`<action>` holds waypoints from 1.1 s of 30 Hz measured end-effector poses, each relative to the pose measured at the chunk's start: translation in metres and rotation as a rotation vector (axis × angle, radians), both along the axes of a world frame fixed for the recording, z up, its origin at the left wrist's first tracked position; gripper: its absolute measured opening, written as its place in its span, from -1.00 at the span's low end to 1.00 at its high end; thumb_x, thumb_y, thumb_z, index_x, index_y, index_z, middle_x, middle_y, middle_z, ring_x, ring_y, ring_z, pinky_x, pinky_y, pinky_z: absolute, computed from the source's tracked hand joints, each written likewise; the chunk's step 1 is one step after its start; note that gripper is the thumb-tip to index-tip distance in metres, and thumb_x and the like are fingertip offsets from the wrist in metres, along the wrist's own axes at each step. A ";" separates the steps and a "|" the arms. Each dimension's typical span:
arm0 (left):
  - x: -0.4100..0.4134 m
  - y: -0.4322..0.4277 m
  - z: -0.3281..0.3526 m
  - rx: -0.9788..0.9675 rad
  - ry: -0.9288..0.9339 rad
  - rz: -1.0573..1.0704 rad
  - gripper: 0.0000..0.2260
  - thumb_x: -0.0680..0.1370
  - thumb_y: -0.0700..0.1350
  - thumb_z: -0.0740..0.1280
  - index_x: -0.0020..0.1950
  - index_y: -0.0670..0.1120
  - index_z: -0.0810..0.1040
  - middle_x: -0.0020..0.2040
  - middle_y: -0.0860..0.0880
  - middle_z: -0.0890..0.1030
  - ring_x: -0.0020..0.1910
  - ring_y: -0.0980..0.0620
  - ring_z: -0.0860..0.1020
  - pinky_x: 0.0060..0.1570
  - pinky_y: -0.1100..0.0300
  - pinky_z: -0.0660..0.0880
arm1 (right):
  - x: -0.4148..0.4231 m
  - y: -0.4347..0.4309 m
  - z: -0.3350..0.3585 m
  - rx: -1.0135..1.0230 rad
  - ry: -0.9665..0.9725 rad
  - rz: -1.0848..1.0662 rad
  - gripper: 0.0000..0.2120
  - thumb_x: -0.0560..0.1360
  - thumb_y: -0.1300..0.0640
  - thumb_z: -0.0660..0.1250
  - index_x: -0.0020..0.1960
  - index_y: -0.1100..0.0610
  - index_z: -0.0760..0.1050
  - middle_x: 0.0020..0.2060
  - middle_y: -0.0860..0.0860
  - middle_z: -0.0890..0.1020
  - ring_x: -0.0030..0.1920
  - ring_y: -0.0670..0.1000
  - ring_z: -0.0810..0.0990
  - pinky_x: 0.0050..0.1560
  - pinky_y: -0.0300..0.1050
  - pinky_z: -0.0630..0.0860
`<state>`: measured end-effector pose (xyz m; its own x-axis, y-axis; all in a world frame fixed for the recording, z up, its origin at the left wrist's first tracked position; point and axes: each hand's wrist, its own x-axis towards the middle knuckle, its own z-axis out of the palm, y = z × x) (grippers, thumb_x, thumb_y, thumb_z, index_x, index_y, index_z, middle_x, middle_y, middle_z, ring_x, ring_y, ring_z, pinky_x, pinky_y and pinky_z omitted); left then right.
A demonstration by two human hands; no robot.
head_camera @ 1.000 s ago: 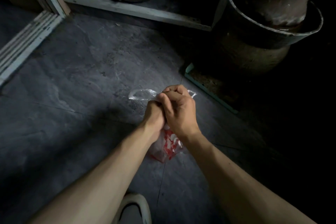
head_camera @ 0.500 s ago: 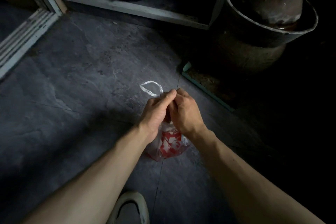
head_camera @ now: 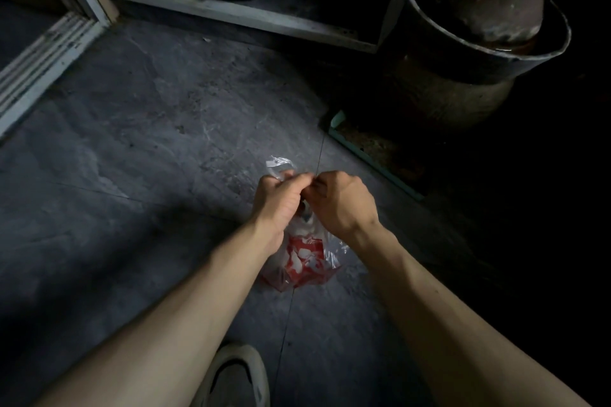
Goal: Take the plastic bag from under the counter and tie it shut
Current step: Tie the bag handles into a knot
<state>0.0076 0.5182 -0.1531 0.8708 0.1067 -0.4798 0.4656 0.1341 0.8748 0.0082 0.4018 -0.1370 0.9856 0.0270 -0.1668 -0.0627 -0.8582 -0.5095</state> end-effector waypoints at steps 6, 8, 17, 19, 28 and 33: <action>0.006 0.003 -0.004 0.007 -0.003 0.079 -0.82 0.57 -0.09 0.40 -0.24 -0.03 0.64 -0.32 0.09 0.73 -0.30 0.18 0.69 -0.34 0.31 0.57 | -0.001 -0.004 0.010 0.450 0.096 -0.059 -0.76 0.61 0.20 0.24 0.00 0.21 0.68 -0.20 0.05 0.72 -0.21 0.00 0.64 -0.18 -0.09 0.54; 0.006 0.003 -0.004 0.016 -0.017 0.098 -0.83 0.58 -0.10 0.39 -0.21 -0.03 0.64 -0.31 0.12 0.73 -0.33 0.23 0.68 -0.40 0.39 0.53 | -0.001 -0.005 0.012 0.559 0.131 -0.148 -0.77 0.61 0.25 0.24 0.02 0.21 0.70 -0.35 -0.04 0.64 -0.38 -0.12 0.53 -0.31 -0.19 0.45; 0.002 -0.001 0.010 -0.005 -0.111 0.031 -0.78 0.60 -0.18 0.35 -0.22 -0.03 0.68 -0.36 0.01 0.69 -0.41 0.06 0.65 -0.42 0.22 0.57 | 0.004 -0.008 0.026 0.964 0.487 -0.296 -0.82 0.59 0.39 0.23 0.04 0.34 0.61 -0.33 0.10 0.65 -0.49 -0.08 0.53 -0.50 -0.24 0.44; 0.000 0.000 0.012 -0.092 -0.109 0.006 -0.84 0.62 -0.20 0.33 -0.14 -0.11 0.65 -0.41 -0.03 0.64 -0.50 -0.03 0.56 -0.57 0.21 0.48 | 0.005 -0.007 0.028 1.037 0.572 -0.312 -0.85 0.58 0.44 0.22 0.01 0.36 0.57 -0.30 0.18 0.66 -0.46 -0.02 0.61 -0.50 -0.23 0.50; 0.001 0.009 0.008 -0.032 -0.129 -0.018 -0.89 0.59 -0.21 0.36 -0.07 -0.14 0.68 -0.21 0.01 0.74 -0.25 0.09 0.72 -0.37 0.23 0.60 | 0.009 -0.003 0.025 0.959 0.665 -0.286 -0.85 0.58 0.35 0.31 0.01 0.44 0.59 -0.24 0.28 0.72 -0.32 0.13 0.74 -0.35 -0.11 0.67; 0.000 0.011 0.003 0.065 -0.220 -0.040 -0.83 0.58 -0.22 0.37 -0.15 -0.02 0.69 -0.19 0.12 0.75 -0.16 0.21 0.69 -0.20 0.37 0.56 | 0.011 -0.006 0.026 0.808 0.706 -0.157 -0.83 0.60 0.31 0.29 -0.03 0.42 0.58 -0.30 0.24 0.73 -0.29 0.14 0.76 -0.36 -0.13 0.65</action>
<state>0.0071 0.5294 -0.1502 0.9579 0.0942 -0.2714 0.2667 0.0595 0.9620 0.0190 0.3961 -0.1109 0.6765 0.2652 -0.6871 -0.6431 -0.2421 -0.7265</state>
